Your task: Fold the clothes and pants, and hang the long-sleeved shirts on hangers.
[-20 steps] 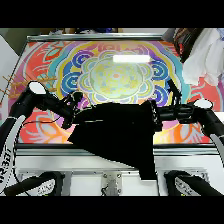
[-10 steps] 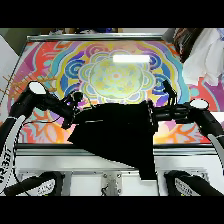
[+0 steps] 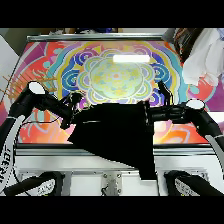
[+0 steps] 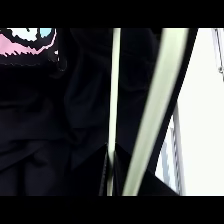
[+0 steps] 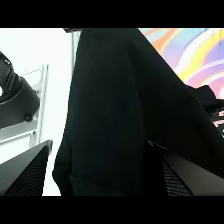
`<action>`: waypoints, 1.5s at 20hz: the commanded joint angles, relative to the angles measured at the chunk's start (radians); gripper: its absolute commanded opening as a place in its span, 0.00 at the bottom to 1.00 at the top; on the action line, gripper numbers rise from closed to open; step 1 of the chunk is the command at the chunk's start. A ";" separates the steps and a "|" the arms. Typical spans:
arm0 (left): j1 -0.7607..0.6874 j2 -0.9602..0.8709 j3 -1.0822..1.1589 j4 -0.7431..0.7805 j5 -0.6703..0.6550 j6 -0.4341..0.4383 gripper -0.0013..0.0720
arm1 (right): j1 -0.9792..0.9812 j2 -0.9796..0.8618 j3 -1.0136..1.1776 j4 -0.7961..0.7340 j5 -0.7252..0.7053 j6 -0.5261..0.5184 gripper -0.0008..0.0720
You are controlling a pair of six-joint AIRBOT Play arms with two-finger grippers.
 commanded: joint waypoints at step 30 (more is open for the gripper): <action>-0.001 0.001 0.001 -0.014 -0.017 -0.028 0.04 | 0.006 0.000 -0.001 0.011 -0.062 -0.411 0.04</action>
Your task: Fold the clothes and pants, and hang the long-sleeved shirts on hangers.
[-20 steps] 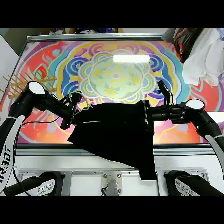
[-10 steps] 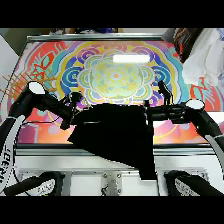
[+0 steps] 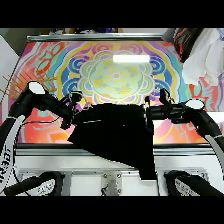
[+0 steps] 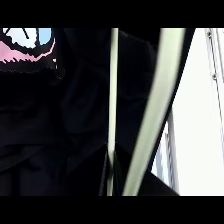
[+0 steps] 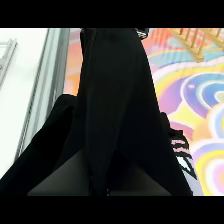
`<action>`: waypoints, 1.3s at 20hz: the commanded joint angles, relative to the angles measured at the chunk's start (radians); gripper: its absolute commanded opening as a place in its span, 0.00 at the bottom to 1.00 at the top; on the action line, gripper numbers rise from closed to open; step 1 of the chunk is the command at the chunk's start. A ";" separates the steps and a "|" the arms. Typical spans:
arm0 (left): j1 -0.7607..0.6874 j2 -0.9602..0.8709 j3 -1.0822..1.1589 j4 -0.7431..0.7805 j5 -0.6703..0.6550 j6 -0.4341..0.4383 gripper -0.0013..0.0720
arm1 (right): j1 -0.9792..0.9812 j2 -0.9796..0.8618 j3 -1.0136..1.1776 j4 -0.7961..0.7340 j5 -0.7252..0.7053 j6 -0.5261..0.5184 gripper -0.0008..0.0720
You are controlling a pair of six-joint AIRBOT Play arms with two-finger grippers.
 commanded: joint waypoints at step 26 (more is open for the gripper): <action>0.143 0.090 0.001 0.002 0.087 -0.350 0.47 | 0.001 0.000 0.000 0.000 -0.007 0.018 0.03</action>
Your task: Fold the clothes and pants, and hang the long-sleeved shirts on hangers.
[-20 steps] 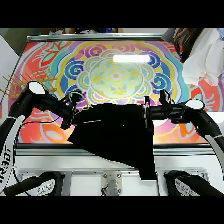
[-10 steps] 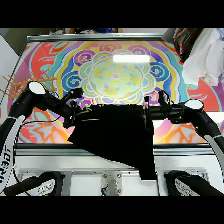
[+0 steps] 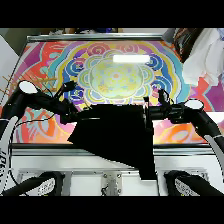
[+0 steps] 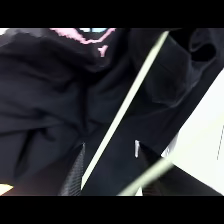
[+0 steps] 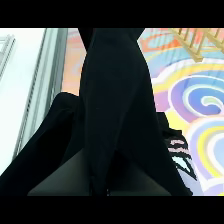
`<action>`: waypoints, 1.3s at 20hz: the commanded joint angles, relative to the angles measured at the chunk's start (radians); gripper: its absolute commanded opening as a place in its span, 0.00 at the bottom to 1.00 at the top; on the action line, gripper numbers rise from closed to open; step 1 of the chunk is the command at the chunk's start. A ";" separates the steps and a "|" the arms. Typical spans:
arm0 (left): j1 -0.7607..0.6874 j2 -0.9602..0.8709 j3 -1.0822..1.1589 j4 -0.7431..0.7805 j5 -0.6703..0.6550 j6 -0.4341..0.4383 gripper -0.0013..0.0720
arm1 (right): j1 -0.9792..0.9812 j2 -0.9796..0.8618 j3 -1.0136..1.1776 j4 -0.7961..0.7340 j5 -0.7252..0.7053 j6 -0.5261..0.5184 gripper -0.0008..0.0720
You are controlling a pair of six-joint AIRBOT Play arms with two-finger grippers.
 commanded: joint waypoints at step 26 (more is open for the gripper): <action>0.003 0.576 -0.378 0.009 0.486 -1.085 0.86 | -0.002 0.182 0.002 0.105 -0.288 0.332 0.03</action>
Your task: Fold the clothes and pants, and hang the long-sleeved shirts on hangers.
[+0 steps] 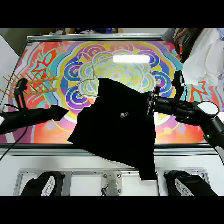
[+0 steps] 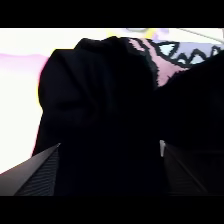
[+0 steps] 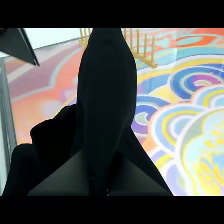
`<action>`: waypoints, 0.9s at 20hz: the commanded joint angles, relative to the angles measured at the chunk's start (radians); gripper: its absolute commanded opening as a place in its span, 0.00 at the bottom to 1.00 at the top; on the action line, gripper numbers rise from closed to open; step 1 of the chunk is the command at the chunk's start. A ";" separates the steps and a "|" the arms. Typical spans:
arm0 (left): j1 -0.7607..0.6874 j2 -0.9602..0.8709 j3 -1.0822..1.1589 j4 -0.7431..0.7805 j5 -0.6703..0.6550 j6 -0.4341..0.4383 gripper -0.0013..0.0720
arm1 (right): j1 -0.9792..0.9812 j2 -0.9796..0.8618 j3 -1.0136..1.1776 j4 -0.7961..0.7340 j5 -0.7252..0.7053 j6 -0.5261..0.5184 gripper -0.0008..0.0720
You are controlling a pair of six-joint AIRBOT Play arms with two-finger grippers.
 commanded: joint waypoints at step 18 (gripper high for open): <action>-0.583 -0.257 0.146 0.238 0.241 -0.360 0.85 | 0.002 0.009 0.001 0.000 -0.019 0.021 0.03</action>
